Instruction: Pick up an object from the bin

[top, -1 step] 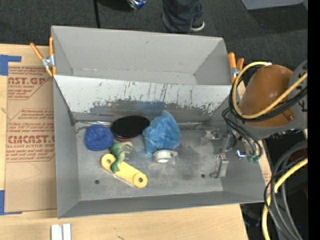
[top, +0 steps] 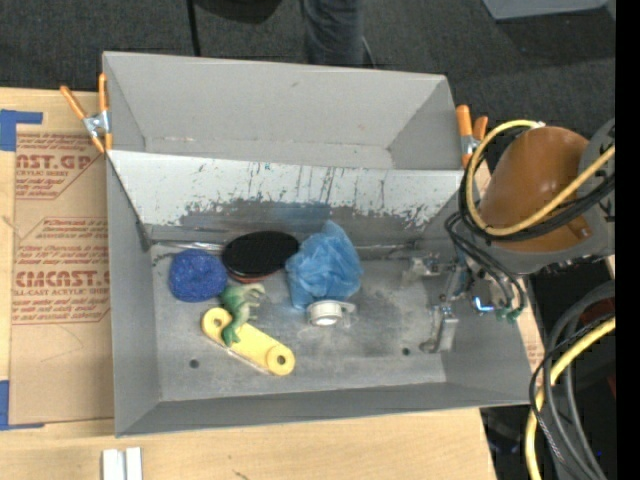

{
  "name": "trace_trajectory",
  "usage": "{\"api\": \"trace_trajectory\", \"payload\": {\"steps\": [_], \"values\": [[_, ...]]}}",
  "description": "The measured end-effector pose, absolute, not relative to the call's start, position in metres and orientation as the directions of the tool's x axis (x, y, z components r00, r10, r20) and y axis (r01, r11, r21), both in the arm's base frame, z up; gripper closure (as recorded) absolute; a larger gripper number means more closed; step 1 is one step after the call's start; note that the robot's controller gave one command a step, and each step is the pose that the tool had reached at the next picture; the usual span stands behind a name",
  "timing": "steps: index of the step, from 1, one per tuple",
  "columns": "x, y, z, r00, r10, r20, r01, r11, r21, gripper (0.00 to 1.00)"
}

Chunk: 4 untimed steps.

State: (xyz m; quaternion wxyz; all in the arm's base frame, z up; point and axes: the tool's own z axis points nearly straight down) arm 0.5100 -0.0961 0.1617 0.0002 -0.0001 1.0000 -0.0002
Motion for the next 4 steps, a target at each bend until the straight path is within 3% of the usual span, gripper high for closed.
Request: {"api": "trace_trajectory", "payload": {"steps": [1, 2, 3, 4], "values": [[0.531, -0.056, 0.155, -1.000, 0.029, 0.002, 0.029, 1.000, -0.001, 0.00], [0.566, -0.013, 0.147, -0.997, 0.077, -0.002, 0.077, 0.997, 0.001, 0.00], [0.584, -0.007, 0.107, -0.999, 0.052, -0.011, 0.052, 0.999, -0.001, 0.00], [0.580, 0.000, 0.077, -0.995, 0.096, 0.002, 0.096, 0.995, -0.003, 0.00]]}}
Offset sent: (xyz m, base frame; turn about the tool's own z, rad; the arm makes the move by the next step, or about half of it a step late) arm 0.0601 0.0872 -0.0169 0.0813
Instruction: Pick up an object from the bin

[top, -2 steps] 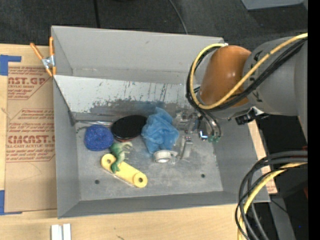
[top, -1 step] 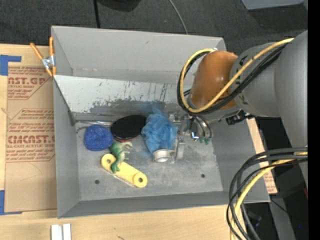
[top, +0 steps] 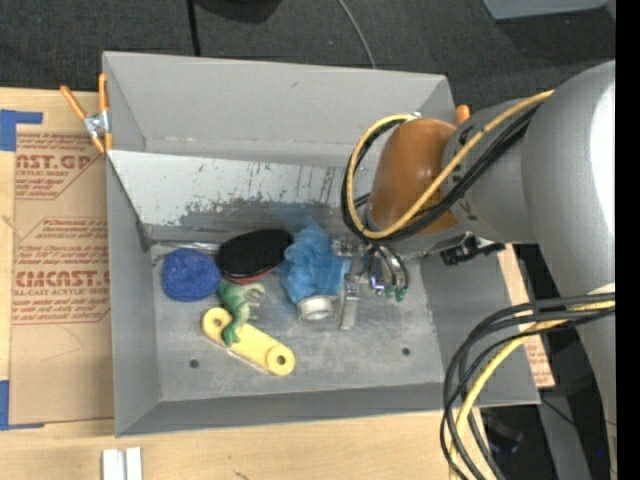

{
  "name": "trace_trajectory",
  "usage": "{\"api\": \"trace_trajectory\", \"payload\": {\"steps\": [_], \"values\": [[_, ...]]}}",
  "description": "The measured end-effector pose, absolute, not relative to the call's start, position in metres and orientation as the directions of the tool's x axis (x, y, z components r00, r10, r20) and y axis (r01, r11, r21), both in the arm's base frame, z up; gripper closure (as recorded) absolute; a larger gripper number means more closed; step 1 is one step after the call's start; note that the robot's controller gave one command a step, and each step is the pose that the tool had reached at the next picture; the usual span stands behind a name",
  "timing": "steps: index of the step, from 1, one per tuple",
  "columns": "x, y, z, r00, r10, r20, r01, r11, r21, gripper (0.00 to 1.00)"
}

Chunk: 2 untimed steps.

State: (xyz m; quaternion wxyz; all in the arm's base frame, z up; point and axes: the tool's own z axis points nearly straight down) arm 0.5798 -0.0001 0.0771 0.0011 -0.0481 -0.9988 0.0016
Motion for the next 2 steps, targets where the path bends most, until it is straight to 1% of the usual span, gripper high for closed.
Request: {"api": "trace_trajectory", "payload": {"steps": [1, 2], "values": [[0.5758, 0.0183, 0.0727, -0.965, 0.262, -0.022, 0.262, 0.965, 0.004, 1.00], [0.5757, 0.0183, 0.0727, -0.965, 0.262, -0.022, 0.262, 0.965, 0.003, 1.00]]}}
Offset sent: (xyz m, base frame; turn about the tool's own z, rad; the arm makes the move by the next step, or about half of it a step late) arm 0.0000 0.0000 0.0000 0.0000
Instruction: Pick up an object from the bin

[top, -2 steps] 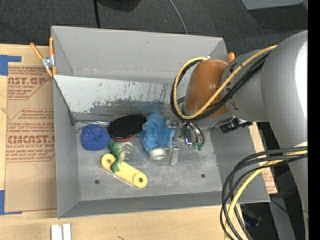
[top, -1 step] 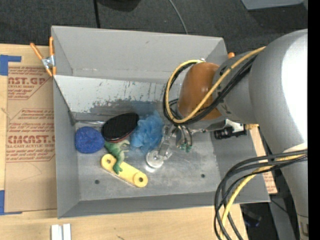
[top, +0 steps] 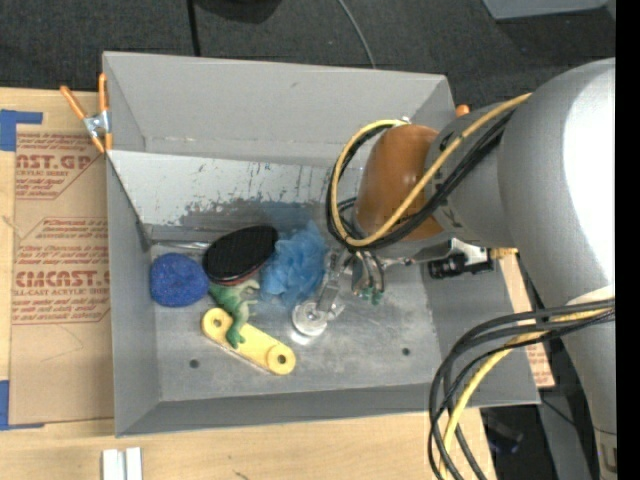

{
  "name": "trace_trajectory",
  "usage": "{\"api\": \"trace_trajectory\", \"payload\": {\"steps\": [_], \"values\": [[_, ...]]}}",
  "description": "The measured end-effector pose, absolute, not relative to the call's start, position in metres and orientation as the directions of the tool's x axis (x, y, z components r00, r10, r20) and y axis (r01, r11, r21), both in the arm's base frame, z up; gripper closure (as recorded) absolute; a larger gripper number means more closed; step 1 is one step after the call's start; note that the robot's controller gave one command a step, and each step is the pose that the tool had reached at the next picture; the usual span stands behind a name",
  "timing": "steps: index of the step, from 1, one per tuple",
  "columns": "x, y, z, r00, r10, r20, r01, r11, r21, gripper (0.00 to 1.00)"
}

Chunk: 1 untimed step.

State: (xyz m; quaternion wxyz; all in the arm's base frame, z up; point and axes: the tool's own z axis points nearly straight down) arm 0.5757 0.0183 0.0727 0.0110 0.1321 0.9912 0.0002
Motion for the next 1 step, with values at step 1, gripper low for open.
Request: {"api": "trace_trajectory", "payload": {"steps": [1], "values": [[0.5803, 0.0352, 0.0762, -0.940, 0.341, -0.018, 0.341, 0.940, 0.000, 1.00]]}}
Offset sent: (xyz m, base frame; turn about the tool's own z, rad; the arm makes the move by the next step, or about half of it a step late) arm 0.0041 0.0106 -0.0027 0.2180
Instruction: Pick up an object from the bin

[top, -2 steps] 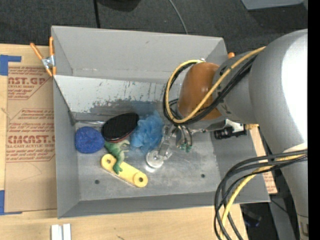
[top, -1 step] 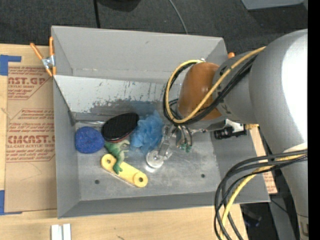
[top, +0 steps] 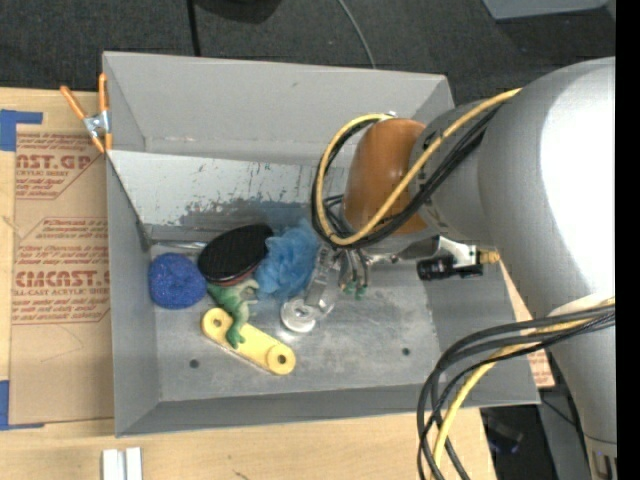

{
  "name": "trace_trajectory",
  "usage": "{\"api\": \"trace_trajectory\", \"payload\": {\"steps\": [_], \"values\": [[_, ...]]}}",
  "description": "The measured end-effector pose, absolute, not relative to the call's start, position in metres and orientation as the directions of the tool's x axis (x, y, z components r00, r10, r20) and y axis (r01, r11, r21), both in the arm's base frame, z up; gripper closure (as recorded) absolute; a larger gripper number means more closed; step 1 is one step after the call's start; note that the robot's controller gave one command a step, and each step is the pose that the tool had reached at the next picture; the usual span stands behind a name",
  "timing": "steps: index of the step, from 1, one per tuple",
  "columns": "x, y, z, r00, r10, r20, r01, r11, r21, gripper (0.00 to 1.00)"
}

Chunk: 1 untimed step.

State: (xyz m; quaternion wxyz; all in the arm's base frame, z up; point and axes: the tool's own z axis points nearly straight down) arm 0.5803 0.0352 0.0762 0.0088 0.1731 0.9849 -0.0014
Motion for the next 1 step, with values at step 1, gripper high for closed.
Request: {"api": "trace_trajectory", "payload": {"steps": [1], "values": [[0.5837, 0.0812, 0.0781, -0.911, 0.412, -0.019, 0.411, 0.911, 0.008, 1.00]]}}
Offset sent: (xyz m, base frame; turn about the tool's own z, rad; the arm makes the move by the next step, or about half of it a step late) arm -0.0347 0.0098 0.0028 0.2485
